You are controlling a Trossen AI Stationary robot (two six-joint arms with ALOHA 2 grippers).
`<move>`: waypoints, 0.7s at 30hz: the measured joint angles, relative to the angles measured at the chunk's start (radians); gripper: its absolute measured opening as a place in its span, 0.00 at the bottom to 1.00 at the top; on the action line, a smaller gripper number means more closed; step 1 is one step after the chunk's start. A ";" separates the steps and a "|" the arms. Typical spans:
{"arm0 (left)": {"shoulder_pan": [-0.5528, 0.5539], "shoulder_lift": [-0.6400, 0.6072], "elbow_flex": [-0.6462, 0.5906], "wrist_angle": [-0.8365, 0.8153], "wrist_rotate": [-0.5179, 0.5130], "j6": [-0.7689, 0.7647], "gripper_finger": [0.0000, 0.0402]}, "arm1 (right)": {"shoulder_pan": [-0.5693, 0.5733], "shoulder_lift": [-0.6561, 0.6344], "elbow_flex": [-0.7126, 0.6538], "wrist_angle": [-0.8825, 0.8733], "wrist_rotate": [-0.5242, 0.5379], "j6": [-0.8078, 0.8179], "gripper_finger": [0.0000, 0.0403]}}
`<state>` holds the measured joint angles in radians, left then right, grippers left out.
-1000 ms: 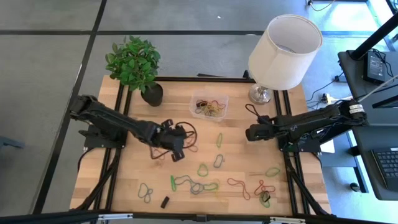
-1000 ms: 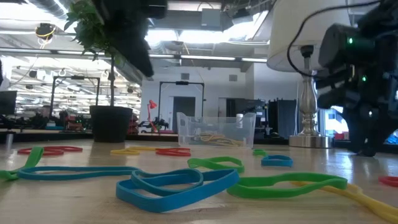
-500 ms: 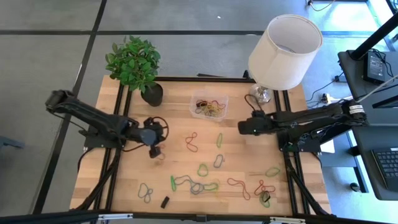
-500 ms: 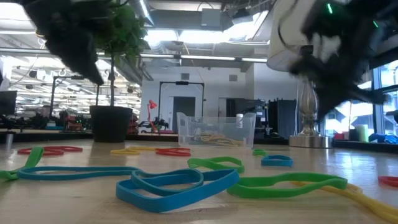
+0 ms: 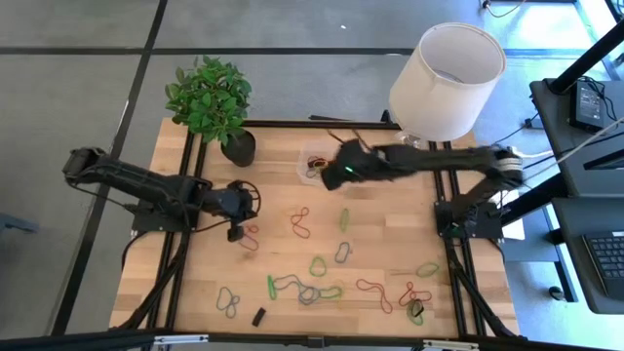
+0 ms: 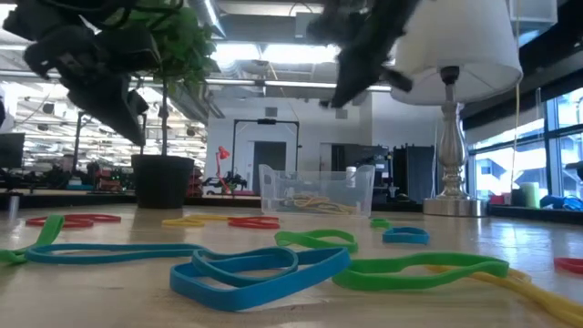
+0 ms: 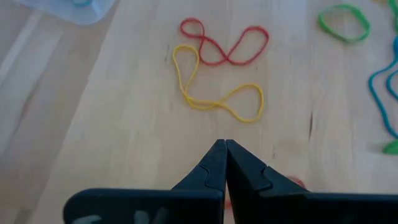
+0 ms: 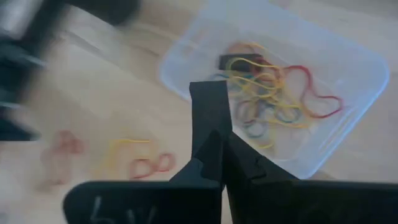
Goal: Pick and place rubber bands into bin
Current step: Put the black rubber band into the transparent bin
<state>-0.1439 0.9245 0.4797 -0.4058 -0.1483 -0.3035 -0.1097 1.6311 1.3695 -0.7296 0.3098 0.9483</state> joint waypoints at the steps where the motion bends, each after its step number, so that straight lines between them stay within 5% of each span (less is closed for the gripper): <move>1: 0.017 0.000 0.000 0.009 0.013 0.013 0.00 | -0.022 0.051 0.049 -0.048 -0.017 -0.019 0.00; 10: 0.090 0.000 0.000 0.030 0.035 0.037 0.00 | -0.173 0.369 0.266 -0.388 -0.108 -0.093 0.03; 21: 0.084 0.000 0.001 0.037 0.065 0.037 0.00 | -0.176 0.370 0.256 -0.388 -0.075 -0.118 0.20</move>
<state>-0.0595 0.9245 0.4805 -0.3683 -0.0834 -0.2668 -0.2859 2.0013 1.6253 -1.1171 0.2344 0.8304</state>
